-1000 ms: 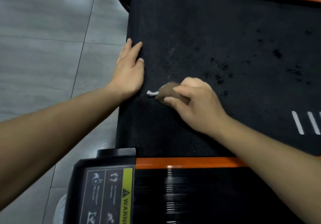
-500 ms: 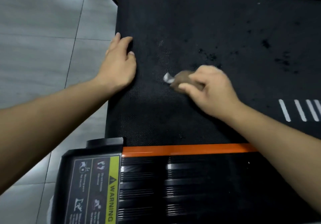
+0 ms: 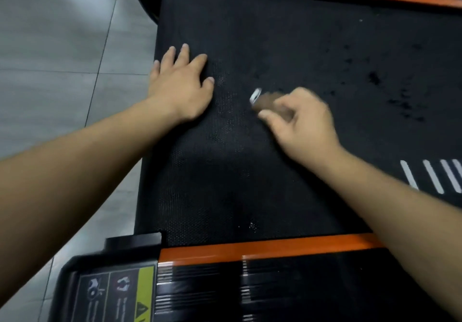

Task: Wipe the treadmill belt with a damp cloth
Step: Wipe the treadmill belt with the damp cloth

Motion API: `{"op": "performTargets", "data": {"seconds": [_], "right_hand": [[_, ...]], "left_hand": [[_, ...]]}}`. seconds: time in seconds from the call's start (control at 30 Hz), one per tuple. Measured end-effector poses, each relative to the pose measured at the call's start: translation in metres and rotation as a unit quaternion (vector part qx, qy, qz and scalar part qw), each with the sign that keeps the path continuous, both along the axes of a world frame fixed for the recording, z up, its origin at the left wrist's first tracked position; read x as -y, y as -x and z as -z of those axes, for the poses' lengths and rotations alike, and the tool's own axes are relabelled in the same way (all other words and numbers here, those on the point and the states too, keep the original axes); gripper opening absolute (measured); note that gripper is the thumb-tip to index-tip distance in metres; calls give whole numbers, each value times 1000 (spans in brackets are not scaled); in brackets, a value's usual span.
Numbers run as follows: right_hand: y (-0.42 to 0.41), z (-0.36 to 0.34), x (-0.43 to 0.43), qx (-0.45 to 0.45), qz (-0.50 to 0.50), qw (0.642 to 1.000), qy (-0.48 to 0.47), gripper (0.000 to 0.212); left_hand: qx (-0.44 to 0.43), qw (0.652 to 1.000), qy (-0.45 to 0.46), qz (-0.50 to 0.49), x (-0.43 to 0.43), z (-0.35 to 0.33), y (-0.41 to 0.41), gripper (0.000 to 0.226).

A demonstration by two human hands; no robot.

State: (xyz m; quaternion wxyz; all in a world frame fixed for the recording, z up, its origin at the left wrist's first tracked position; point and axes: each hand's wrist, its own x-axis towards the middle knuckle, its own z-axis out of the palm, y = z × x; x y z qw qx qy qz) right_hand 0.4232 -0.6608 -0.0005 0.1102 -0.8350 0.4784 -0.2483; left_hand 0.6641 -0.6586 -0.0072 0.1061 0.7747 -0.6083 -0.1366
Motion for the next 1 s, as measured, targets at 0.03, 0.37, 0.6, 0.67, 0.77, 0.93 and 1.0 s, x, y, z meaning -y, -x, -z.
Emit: {"op": "performTargets", "data": {"seconds": [0.03, 0.37, 0.6, 0.67, 0.77, 0.93, 1.0], "right_hand": [[-6, 1, -17, -1, -60, 998, -4, 24], [2, 0, 70, -22, 80, 996, -15, 30], [-6, -6, 66, -34, -74, 997, -13, 33], [-11, -7, 109, 3, 55, 998, -21, 31], [-27, 3, 85, 5, 33, 999, -24, 26], [-24, -7, 66, -33, -140, 989, -42, 24], [-28, -8, 119, -47, -31, 998, 10, 31]], "left_hand": [[6, 1000, 4, 2, 4, 0, -2, 57], [53, 998, 15, 15, 19, 10, 0, 61], [48, 998, 9, 24, 20, 11, 0, 59], [51, 998, 2, 24, 21, 12, 0, 59], [52, 998, -12, 31, 22, 11, -2, 59], [68, 996, 29, 40, 28, 0, -15, 50], [52, 998, 23, 23, 35, -2, -16, 50]]}}
